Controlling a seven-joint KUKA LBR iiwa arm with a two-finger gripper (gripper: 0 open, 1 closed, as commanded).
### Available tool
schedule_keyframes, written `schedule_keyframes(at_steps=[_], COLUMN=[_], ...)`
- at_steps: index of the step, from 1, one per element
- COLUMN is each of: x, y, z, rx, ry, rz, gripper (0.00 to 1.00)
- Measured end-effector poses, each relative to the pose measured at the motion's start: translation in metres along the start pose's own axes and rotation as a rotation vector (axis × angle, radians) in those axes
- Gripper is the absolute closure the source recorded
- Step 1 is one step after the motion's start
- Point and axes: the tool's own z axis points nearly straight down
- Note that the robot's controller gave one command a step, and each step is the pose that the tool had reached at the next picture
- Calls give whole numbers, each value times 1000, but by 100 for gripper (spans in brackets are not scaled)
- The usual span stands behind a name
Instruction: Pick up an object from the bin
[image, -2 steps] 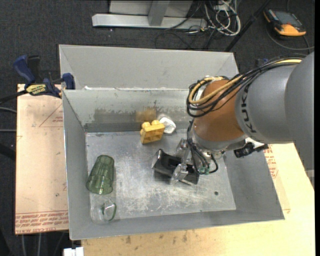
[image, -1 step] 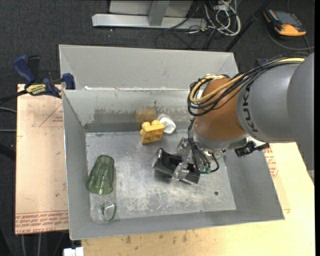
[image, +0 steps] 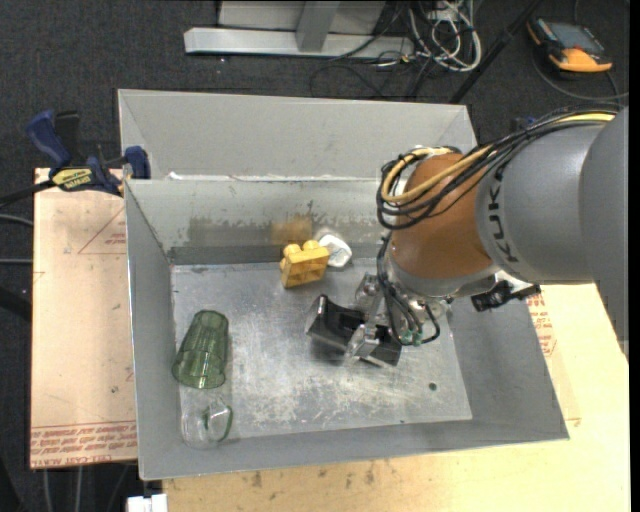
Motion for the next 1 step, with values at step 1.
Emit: schedule_keyframes(at_steps=[1], x=[0], y=[0], z=[-3], rx=[0], ry=[-1], rz=[0], gripper=[100])
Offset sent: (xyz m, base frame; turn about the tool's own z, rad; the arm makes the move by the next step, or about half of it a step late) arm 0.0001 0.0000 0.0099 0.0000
